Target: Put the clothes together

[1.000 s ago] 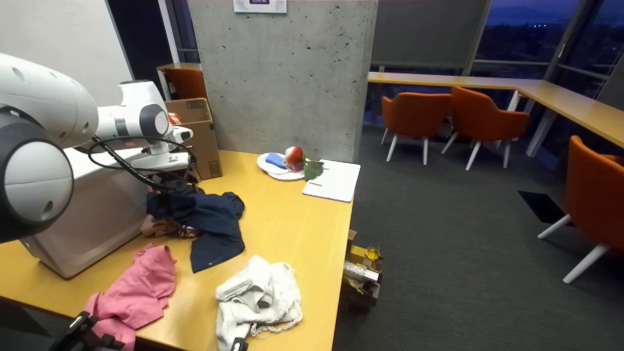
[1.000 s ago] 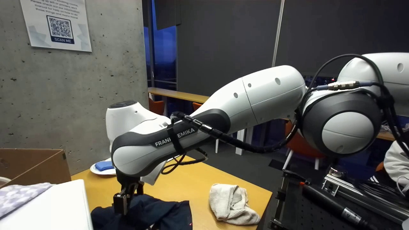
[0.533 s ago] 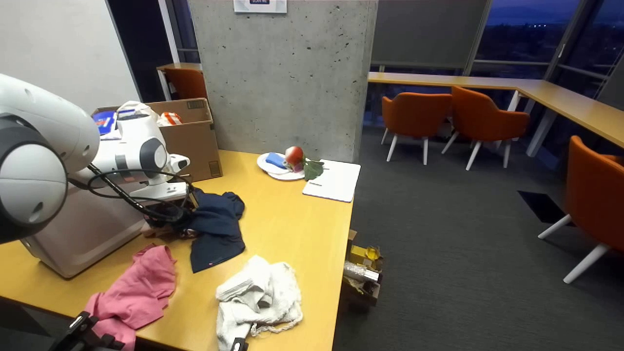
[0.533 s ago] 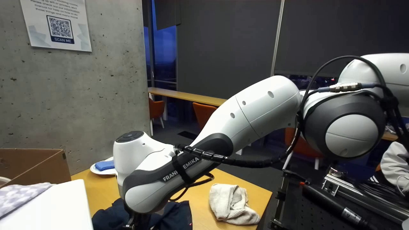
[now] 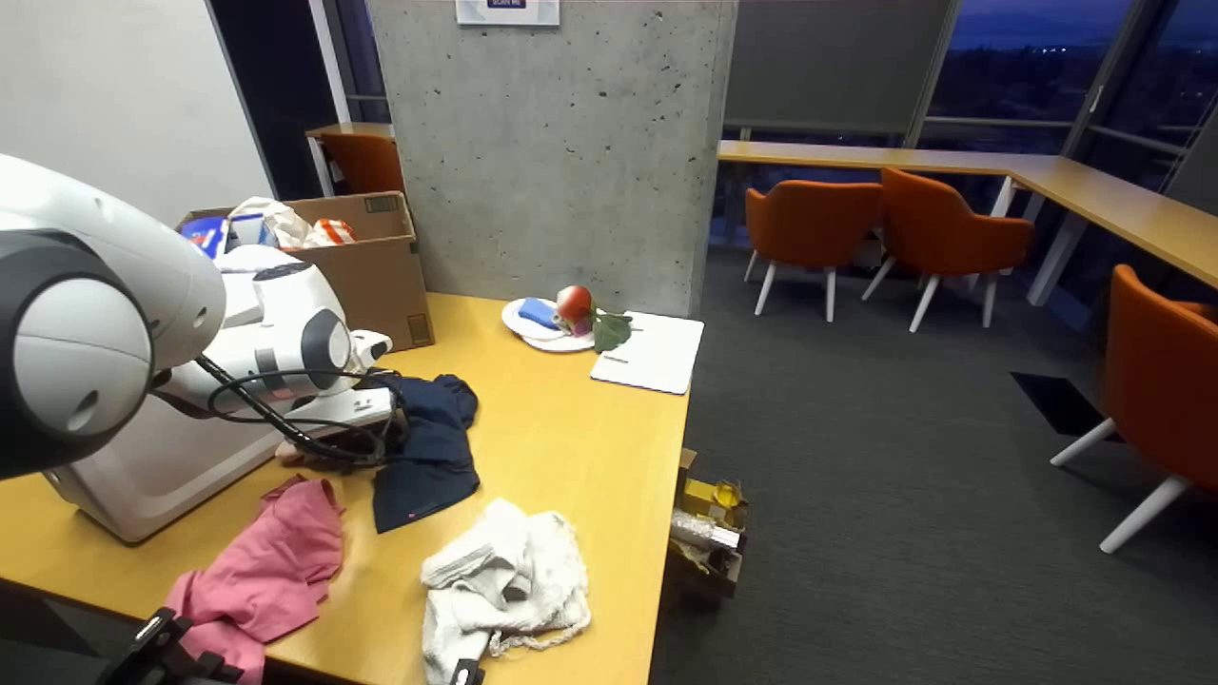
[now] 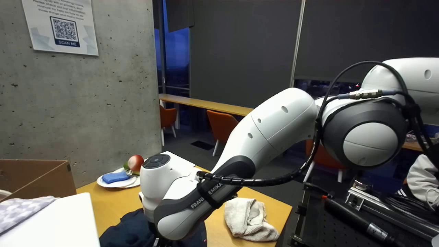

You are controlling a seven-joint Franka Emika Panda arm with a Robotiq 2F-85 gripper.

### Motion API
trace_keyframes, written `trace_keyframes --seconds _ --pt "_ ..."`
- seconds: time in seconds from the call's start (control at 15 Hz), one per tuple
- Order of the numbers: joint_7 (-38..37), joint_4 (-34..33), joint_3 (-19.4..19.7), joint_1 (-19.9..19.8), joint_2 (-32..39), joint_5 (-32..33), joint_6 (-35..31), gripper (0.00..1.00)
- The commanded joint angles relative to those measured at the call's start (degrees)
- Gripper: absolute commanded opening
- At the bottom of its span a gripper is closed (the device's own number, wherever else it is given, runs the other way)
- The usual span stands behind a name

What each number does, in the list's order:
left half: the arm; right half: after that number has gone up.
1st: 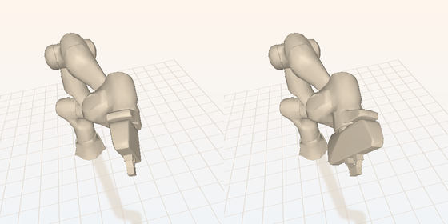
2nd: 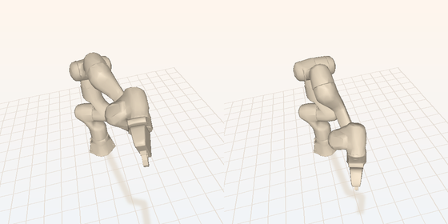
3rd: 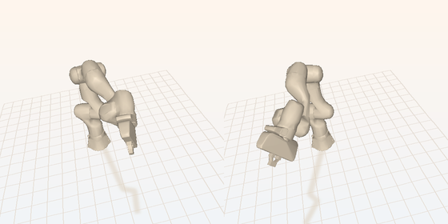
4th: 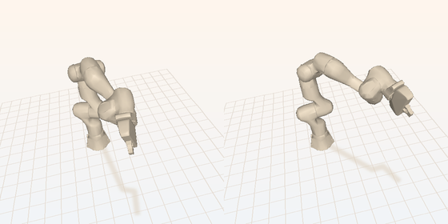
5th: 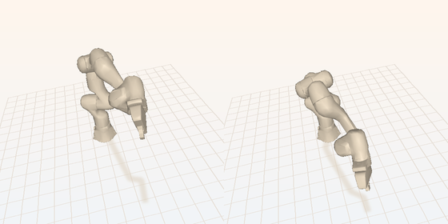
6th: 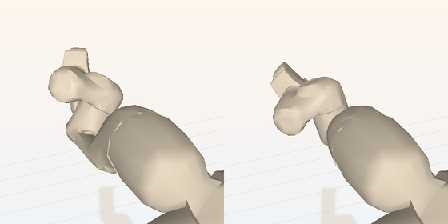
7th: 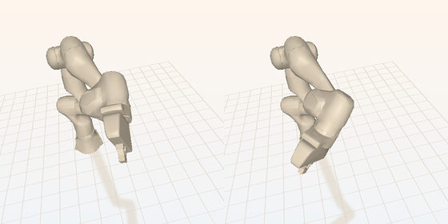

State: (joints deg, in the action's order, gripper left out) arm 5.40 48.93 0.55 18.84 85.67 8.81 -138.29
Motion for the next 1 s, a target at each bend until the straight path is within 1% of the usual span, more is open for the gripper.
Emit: trace_keyframes --seconds 0.0,0.33,0.4,0.47,0.67,0.8,0.93 --pt "0.07 0.83 0.11 -0.57 -0.01 1.19 -2.61 0.49" --pt "-0.25 -1.22 0.5 -0.93 -0.24 1.1 -0.66 0.12" --pt "-0.09 -1.68 0.44 -1.08 -0.31 1.01 -0.1 0.05" --pt "-0.34 -2.4 0.59 -1.26 -0.42 0.89 0.64 0.01" --pt "-0.59 -5.47 1.16 -1.55 -0.55 0.87 4.04 0.0" --pt "-0.86 -8.37 2.23 -1.91 -0.64 1.2 7.69 0.02" --pt "-1.11 -6.66 3.99 -2.16 -3.7 0.69 9.71 0.02"
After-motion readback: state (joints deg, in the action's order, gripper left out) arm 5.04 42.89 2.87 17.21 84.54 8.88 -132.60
